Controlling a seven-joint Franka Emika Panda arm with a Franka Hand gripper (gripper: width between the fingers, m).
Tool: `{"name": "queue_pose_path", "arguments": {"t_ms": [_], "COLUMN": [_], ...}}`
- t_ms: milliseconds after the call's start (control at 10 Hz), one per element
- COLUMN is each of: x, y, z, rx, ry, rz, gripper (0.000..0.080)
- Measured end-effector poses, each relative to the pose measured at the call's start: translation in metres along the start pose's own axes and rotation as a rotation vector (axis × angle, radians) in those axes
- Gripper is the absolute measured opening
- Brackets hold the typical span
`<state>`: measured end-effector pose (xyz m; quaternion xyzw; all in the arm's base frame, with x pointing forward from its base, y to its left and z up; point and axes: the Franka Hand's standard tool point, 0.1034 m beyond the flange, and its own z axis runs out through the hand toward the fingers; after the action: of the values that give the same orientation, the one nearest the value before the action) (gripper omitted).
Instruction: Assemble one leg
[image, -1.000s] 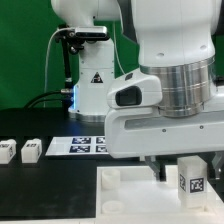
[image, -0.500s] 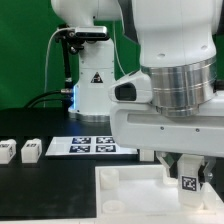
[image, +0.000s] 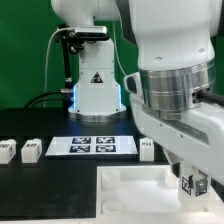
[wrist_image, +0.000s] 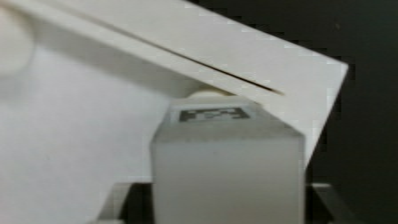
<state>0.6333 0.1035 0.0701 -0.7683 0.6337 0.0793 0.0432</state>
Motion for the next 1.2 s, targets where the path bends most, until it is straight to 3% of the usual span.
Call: {"name": "queue_pose_path", "arguments": {"t_ms": [200, 300, 400, 500, 600, 700, 1100, 1200], "x": [0.000, 0.000, 0.000, -0.002, -0.010, -0.017, -0.018, -0.019], "y": [0.000, 0.001, 0.001, 0.001, 0.003, 0.006, 0.010, 0.011], "z": [0.000, 0.000, 0.001, 0.001, 0.003, 0.006, 0.008, 0.008], "rx": [0.001, 0.000, -0.001, -0.002, -0.016, -0.022, -0.032, -0.055], "ry": [0.005, 0.005, 0.005, 0.004, 0.005, 0.002, -0.002, 0.022], "rz": [0.148, 0.121, 0.083, 0.081, -0.039, -0.157, -0.594, -0.765], "gripper": [0.0291, 0.0361, 0.0361, 0.0545, 0.0545, 0.0629, 0.0649, 0.0649]}}
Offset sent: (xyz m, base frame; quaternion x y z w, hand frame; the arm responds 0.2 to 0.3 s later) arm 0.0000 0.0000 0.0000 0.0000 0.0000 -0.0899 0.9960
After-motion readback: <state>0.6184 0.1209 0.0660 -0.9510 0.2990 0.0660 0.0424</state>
